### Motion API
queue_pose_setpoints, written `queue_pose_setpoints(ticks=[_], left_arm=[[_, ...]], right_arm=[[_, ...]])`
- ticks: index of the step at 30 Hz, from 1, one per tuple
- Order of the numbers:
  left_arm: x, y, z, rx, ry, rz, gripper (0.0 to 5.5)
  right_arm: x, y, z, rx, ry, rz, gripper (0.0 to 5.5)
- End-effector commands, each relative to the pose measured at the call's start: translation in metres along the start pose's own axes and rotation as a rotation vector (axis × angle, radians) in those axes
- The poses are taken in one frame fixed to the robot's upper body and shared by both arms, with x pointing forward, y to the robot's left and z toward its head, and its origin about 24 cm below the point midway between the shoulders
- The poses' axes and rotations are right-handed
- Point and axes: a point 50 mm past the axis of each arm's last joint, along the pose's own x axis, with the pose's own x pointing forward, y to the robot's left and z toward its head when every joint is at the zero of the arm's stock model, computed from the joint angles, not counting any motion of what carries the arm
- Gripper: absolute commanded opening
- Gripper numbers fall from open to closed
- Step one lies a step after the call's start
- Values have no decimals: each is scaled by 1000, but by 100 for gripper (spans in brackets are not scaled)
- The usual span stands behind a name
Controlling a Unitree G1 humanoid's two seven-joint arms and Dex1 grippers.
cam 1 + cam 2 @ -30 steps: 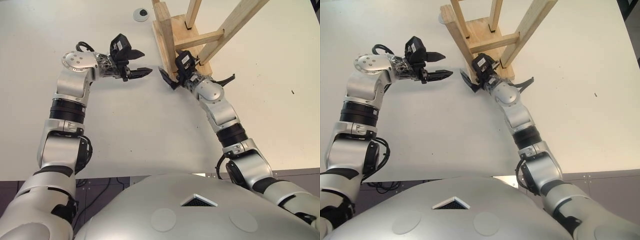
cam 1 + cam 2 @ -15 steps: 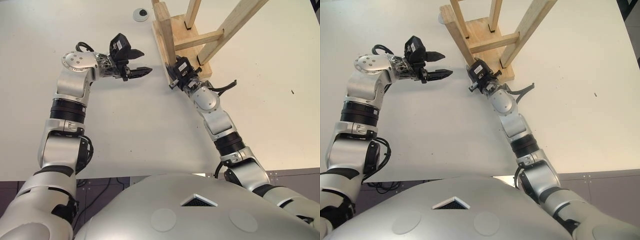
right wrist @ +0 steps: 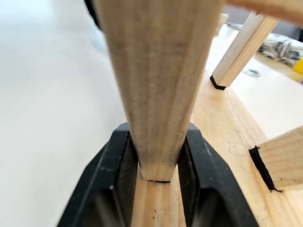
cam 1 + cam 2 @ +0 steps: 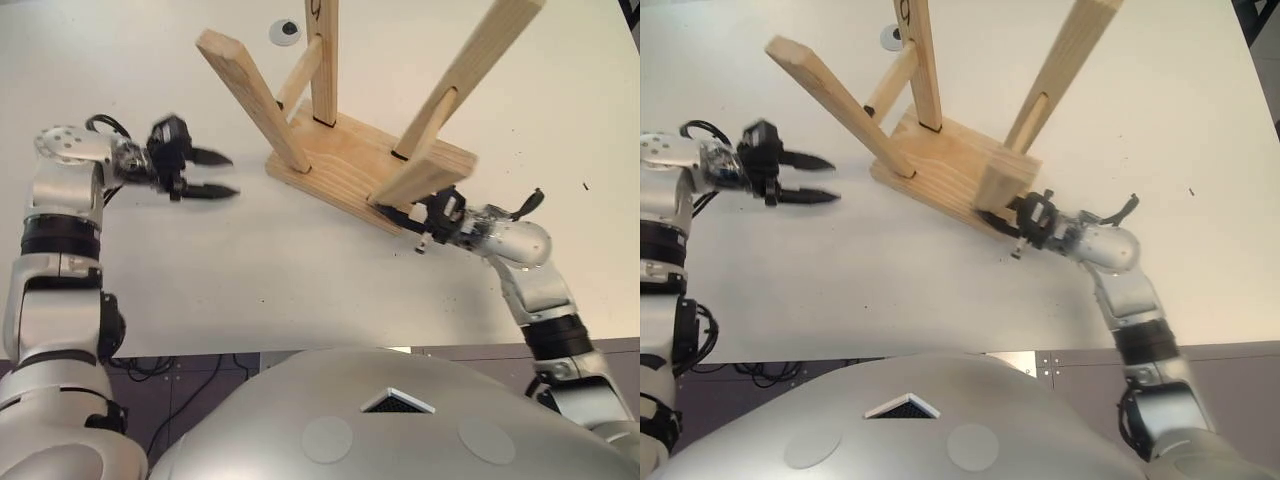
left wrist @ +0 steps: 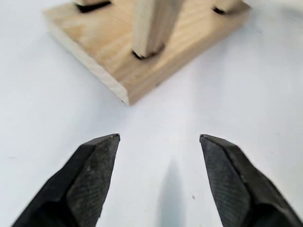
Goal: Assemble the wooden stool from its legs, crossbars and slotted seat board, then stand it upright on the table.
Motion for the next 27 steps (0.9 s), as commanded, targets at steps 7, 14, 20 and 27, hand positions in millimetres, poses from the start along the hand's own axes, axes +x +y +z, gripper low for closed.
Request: queue_pose_setpoints(ticks=[7, 14, 20, 27], left_arm=[[42, 4, 44, 239, -284, 53, 310], [57, -8, 56, 204, -359, -22, 243], [48, -10, 47, 141, -273, -93, 136], [23, -27, 98, -495, -274, -394, 116]], right_arm=[[-16, 16, -16, 58, 132, 157, 103], [-10, 9, -11, 37, 117, 141, 103], [-11, -9, 9, 173, 17, 69, 103], [-28, -24, 58, 698, -78, 215, 105]])
